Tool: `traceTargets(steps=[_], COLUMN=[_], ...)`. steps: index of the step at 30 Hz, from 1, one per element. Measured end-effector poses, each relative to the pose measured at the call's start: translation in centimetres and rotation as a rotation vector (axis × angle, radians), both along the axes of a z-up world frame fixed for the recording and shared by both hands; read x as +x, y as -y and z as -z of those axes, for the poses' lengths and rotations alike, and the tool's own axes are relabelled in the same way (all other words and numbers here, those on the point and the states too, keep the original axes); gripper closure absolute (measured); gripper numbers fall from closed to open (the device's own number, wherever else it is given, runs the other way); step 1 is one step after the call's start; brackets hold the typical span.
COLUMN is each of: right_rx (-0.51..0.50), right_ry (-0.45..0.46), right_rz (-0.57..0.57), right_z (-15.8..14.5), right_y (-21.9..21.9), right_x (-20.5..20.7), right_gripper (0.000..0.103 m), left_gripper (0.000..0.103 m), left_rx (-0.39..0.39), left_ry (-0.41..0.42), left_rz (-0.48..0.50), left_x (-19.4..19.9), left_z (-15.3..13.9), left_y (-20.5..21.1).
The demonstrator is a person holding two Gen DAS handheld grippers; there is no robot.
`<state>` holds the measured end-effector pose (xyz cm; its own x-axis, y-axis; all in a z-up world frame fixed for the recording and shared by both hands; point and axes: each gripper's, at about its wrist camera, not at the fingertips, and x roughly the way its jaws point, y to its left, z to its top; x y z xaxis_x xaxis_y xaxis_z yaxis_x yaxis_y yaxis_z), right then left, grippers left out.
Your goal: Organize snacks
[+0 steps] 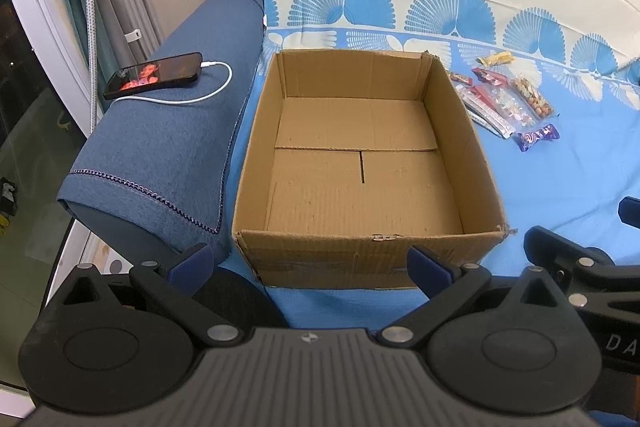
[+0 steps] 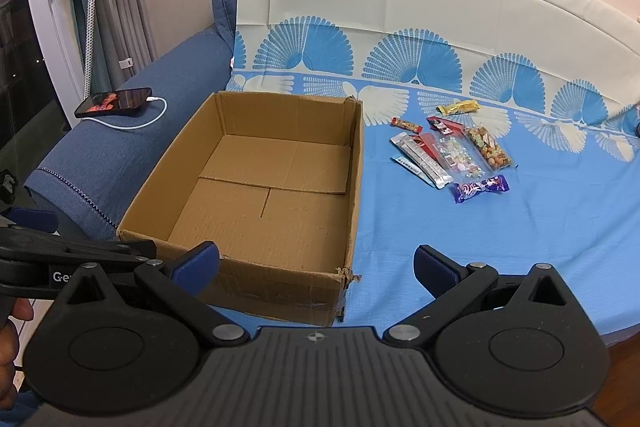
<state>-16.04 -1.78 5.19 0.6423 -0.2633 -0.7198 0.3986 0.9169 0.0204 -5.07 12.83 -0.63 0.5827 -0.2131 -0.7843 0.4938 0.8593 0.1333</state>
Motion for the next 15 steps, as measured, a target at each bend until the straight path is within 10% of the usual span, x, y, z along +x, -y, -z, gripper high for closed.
traceTargets(steps=[15], right_rx=[0.014], right_ry=[0.032], right_rz=[-0.002], right_z=[0.64], right_y=[0.30], right_x=[0.15], right_gripper=[0.000], left_gripper=[0.000], left_rx=[0.017], left_ry=[-0.010], left_rz=[0.000], left_x=[0.16], left_z=[0.32], left_y=[0.35])
